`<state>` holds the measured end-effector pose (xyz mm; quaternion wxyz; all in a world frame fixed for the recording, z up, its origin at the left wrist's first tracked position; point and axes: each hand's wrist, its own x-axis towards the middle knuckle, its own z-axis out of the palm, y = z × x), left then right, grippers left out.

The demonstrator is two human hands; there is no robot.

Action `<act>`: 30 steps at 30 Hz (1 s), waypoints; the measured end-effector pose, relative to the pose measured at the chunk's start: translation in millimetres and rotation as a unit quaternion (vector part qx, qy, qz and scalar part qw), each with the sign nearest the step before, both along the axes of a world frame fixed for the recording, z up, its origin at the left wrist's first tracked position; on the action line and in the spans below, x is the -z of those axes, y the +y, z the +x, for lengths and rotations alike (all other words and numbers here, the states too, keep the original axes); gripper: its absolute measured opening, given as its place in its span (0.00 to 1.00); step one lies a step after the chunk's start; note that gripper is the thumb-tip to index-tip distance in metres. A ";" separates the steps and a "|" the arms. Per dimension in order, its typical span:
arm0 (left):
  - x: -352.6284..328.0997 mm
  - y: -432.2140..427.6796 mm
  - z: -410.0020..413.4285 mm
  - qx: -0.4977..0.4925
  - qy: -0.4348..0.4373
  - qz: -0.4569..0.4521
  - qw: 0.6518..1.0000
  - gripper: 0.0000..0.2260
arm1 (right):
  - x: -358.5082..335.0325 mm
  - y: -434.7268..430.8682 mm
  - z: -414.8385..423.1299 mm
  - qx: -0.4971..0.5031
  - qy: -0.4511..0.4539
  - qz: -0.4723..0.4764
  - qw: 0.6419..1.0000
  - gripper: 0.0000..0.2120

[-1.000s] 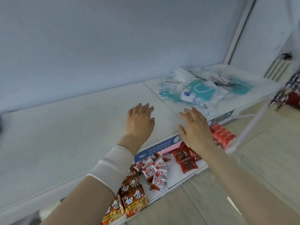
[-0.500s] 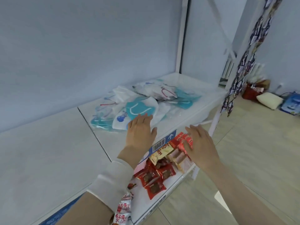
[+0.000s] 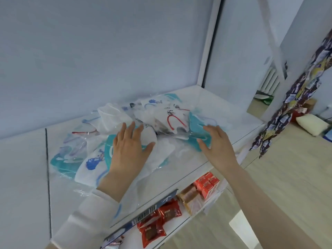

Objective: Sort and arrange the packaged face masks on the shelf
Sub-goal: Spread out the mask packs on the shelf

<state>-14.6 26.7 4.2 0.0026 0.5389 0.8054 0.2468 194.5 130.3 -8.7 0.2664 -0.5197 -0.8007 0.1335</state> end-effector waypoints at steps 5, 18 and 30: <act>5.4 27.6 34.5 0.001 0.011 0.005 1.000 0.27 | -4.0 64.7 21.6 -0.033 -0.011 -0.026 0.999 0.25; -12.4 114.4 49.8 -0.191 0.035 -0.076 0.978 0.35 | -0.3 158.8 -8.3 -0.290 -0.038 -0.035 0.955 0.27; -33.0 124.0 3.2 -0.172 -0.118 0.114 0.971 0.08 | -6.0 166.6 -18.4 -0.310 0.052 -0.083 0.945 0.27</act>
